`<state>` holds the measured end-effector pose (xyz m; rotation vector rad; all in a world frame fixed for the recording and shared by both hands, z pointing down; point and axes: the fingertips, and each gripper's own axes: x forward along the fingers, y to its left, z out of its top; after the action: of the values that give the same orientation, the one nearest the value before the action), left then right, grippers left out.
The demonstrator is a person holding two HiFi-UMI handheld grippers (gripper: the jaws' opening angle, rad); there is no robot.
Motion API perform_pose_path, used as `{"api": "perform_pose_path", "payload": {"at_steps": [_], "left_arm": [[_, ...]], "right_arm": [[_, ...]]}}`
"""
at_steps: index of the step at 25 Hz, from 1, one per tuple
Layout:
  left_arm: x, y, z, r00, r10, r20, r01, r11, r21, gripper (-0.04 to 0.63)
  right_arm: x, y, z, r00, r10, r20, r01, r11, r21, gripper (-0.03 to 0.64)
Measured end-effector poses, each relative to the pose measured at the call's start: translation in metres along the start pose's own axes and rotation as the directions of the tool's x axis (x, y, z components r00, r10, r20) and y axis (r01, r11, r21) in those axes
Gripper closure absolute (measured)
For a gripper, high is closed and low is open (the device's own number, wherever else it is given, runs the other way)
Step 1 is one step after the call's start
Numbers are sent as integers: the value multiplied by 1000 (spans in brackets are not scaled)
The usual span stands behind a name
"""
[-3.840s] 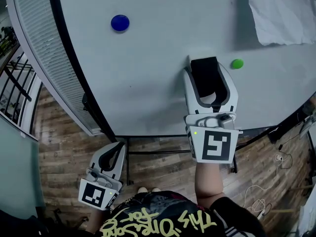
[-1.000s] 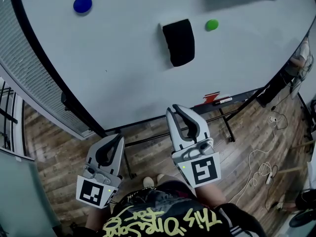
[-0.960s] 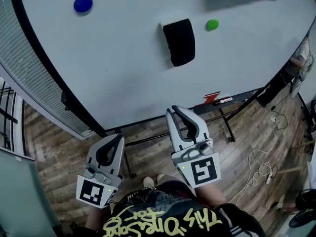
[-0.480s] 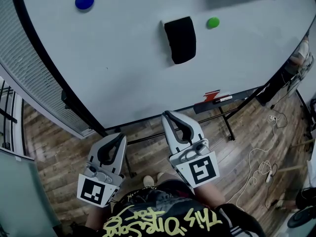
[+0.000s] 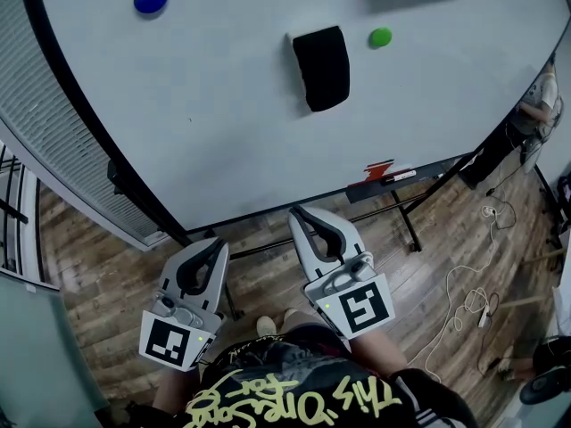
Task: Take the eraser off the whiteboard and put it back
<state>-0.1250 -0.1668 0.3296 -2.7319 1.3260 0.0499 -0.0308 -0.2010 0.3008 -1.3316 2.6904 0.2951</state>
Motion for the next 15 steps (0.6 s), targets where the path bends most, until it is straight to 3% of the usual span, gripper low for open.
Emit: {"api": "perform_pose_path", "payload": {"at_steps": [7, 11, 15], "left_arm": [[1, -4, 2, 1000, -5, 4, 5, 1000, 9, 588], [2, -1, 1, 1000, -2, 1, 2, 1000, 5, 588], [3, -1, 2, 1000, -21, 17, 19, 997, 70, 588]], "right_arm": [[-3, -1, 3, 1000, -2, 27, 2, 1000, 21, 604], [-7, 0, -18, 998, 13, -69, -13, 1000, 0, 604], [-5, -2, -13, 999, 9, -46, -8, 1000, 15, 605]]}}
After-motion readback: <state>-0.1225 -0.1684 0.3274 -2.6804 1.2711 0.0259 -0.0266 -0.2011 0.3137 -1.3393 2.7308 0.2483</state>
